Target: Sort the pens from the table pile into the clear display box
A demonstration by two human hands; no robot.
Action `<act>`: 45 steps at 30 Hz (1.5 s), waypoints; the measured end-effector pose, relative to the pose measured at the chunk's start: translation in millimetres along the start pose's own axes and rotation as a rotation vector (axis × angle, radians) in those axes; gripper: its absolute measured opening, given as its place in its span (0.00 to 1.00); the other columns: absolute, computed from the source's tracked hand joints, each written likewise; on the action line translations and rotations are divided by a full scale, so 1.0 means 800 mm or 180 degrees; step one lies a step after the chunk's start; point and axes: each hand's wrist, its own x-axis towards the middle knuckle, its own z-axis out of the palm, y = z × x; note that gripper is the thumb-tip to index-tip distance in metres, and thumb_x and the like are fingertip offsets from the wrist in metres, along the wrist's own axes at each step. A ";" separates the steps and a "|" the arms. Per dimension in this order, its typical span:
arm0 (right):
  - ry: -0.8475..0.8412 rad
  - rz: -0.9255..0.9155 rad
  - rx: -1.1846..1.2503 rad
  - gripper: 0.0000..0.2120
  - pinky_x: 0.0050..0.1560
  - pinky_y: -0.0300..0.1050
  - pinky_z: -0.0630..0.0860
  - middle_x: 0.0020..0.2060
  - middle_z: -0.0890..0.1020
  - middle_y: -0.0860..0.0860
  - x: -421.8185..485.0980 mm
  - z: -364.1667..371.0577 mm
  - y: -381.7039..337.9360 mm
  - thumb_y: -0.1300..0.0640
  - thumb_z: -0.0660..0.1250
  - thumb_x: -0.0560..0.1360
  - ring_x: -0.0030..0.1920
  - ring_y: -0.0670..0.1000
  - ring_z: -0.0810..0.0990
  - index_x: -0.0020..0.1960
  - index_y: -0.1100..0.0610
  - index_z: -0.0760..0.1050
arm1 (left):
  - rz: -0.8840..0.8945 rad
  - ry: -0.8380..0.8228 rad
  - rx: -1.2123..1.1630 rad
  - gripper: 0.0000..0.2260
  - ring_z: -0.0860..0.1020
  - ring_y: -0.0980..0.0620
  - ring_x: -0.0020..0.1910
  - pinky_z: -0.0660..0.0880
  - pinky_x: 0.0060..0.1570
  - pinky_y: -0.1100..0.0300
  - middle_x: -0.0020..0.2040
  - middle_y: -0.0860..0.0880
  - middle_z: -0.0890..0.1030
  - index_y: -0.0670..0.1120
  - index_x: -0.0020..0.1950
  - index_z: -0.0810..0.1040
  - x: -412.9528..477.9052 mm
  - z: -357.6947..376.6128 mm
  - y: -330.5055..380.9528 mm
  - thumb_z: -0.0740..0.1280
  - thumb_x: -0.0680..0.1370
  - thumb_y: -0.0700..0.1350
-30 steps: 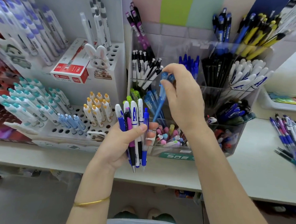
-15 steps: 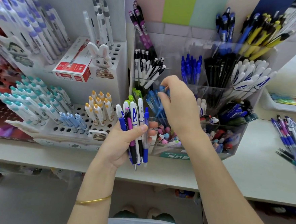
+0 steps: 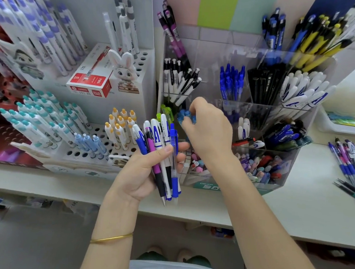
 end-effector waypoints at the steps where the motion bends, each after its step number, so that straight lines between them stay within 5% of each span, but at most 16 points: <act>1: 0.0099 0.0000 0.0020 0.05 0.35 0.44 0.65 0.42 0.78 0.51 0.002 -0.003 0.001 0.56 0.62 0.78 0.40 0.53 0.74 0.51 0.57 0.71 | 0.0002 0.0005 -0.0008 0.18 0.83 0.52 0.37 0.80 0.37 0.58 0.47 0.43 0.85 0.38 0.61 0.75 0.000 0.000 0.000 0.64 0.72 0.39; 5: 0.0702 0.0043 0.0752 0.04 0.40 0.51 0.75 0.38 0.80 0.49 0.002 -0.015 0.006 0.57 0.64 0.77 0.40 0.52 0.78 0.49 0.57 0.75 | -0.0005 0.0050 0.0026 0.17 0.83 0.52 0.37 0.81 0.38 0.58 0.47 0.42 0.85 0.39 0.60 0.76 0.000 0.002 -0.001 0.64 0.71 0.38; 16: 0.1187 -0.0189 0.1404 0.08 0.44 0.49 0.79 0.40 0.79 0.49 -0.014 -0.029 0.030 0.63 0.65 0.77 0.41 0.49 0.79 0.55 0.61 0.76 | 0.0049 0.0094 0.0166 0.16 0.83 0.52 0.39 0.81 0.38 0.58 0.49 0.42 0.85 0.41 0.60 0.76 0.001 0.006 0.001 0.65 0.72 0.38; 21: 0.0555 -0.0251 0.0728 0.08 0.44 0.54 0.78 0.40 0.82 0.53 -0.011 -0.022 0.028 0.61 0.66 0.77 0.41 0.56 0.81 0.55 0.60 0.75 | 0.0054 0.0088 0.0173 0.16 0.83 0.51 0.40 0.80 0.39 0.58 0.50 0.41 0.84 0.40 0.60 0.76 0.003 0.008 -0.001 0.65 0.72 0.38; 28: 0.0023 -0.0163 -0.0663 0.07 0.37 0.44 0.68 0.47 0.81 0.51 -0.002 -0.004 0.007 0.59 0.61 0.79 0.46 0.55 0.80 0.56 0.54 0.74 | 0.0010 -0.0071 0.0221 0.15 0.83 0.51 0.38 0.82 0.41 0.57 0.47 0.42 0.85 0.41 0.58 0.77 0.000 0.010 -0.001 0.65 0.72 0.38; 34: -0.0297 0.0090 -0.0610 0.14 0.42 0.46 0.71 0.53 0.81 0.54 -0.006 -0.004 0.010 0.64 0.61 0.78 0.51 0.57 0.79 0.61 0.55 0.74 | 0.0050 -0.0160 0.0335 0.16 0.82 0.51 0.39 0.81 0.41 0.57 0.50 0.41 0.84 0.41 0.60 0.76 -0.002 0.006 -0.002 0.65 0.72 0.38; 37: 0.0306 -0.0073 0.0413 0.13 0.50 0.48 0.76 0.52 0.81 0.53 -0.014 -0.024 0.003 0.61 0.62 0.78 0.51 0.53 0.79 0.61 0.56 0.77 | 0.0041 -0.0254 0.0421 0.15 0.82 0.51 0.37 0.81 0.41 0.57 0.48 0.41 0.84 0.40 0.59 0.76 -0.004 0.007 -0.003 0.65 0.72 0.38; 41: -0.0982 0.0234 0.1704 0.09 0.40 0.43 0.79 0.41 0.81 0.50 -0.020 -0.041 -0.010 0.53 0.69 0.75 0.40 0.47 0.79 0.50 0.57 0.81 | 0.0076 -0.0421 0.0572 0.13 0.80 0.51 0.35 0.79 0.36 0.58 0.42 0.43 0.82 0.38 0.56 0.77 -0.005 0.013 -0.004 0.65 0.72 0.37; 45: -0.1105 0.0704 0.2368 0.06 0.36 0.43 0.80 0.38 0.82 0.51 -0.020 -0.032 0.000 0.58 0.70 0.74 0.36 0.48 0.82 0.49 0.59 0.79 | -0.0065 -0.0614 0.0417 0.07 0.81 0.50 0.35 0.79 0.36 0.58 0.39 0.44 0.81 0.38 0.53 0.77 -0.006 0.015 -0.004 0.66 0.75 0.35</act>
